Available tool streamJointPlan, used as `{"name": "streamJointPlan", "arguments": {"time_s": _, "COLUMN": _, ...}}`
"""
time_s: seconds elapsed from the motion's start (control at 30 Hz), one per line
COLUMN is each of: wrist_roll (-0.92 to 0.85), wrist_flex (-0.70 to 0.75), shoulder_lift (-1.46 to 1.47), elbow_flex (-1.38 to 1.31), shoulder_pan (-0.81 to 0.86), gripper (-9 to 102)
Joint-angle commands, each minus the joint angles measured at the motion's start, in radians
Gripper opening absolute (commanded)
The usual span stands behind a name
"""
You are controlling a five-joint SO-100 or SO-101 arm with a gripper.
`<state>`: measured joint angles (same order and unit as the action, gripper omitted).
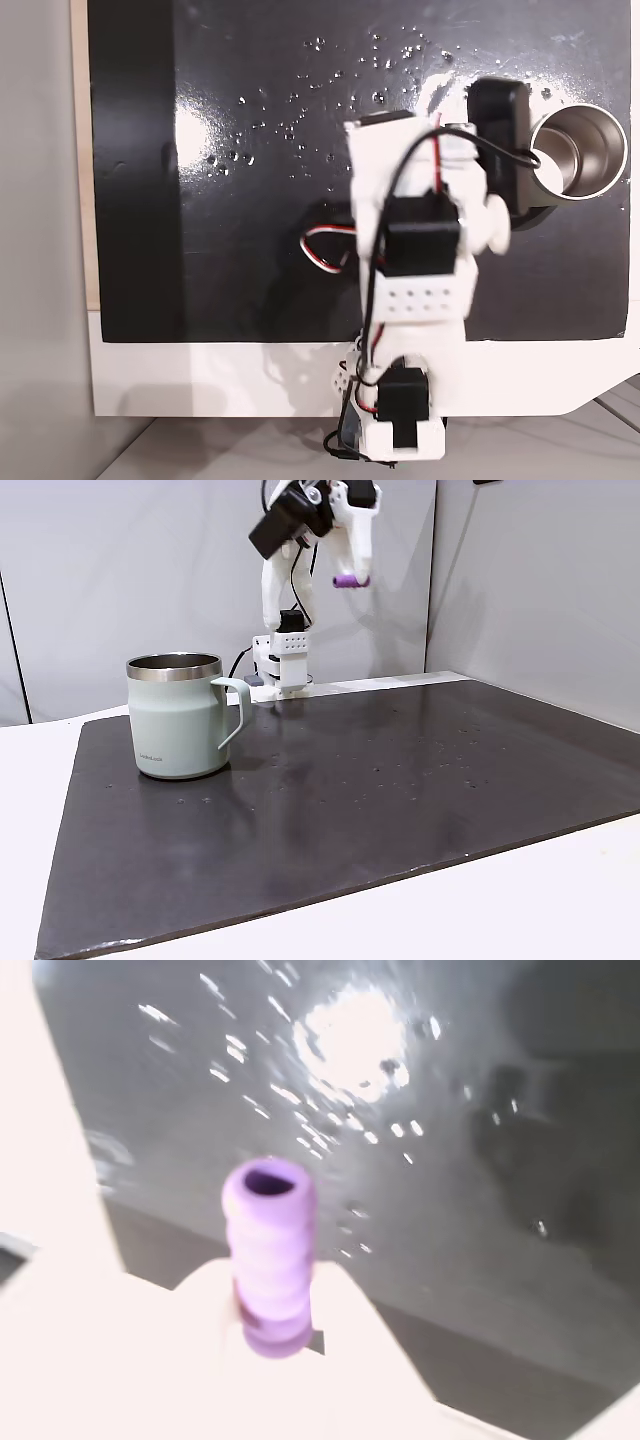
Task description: Grasp a pengrip and put it in the cup.
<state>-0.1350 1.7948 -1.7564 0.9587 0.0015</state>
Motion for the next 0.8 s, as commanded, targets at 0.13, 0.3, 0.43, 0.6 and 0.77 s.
{"name": "streamJointPlan", "arguments": {"time_s": 0.13, "wrist_roll": -0.183, "wrist_flex": 0.002, "shoulder_lift": -0.127, "elbow_flex": -0.015, "shoulder_pan": 0.316, "gripper": 0}}
{"name": "streamJointPlan", "arguments": {"time_s": 0.3, "wrist_roll": -0.304, "wrist_flex": -0.032, "shoulder_lift": -0.130, "elbow_flex": -0.011, "shoulder_pan": 0.472, "gripper": 0}}
{"name": "streamJointPlan", "arguments": {"time_s": 0.43, "wrist_roll": -0.348, "wrist_flex": -0.095, "shoulder_lift": -0.087, "elbow_flex": -0.021, "shoulder_pan": 0.534, "gripper": 0}}
{"name": "streamJointPlan", "arguments": {"time_s": 0.6, "wrist_roll": -0.376, "wrist_flex": -0.144, "shoulder_lift": 0.026, "elbow_flex": -0.086, "shoulder_pan": 0.600, "gripper": 0}}
{"name": "streamJointPlan", "arguments": {"time_s": 0.77, "wrist_roll": -0.408, "wrist_flex": -0.186, "shoulder_lift": 0.091, "elbow_flex": -0.077, "shoulder_pan": 0.627, "gripper": 0}}
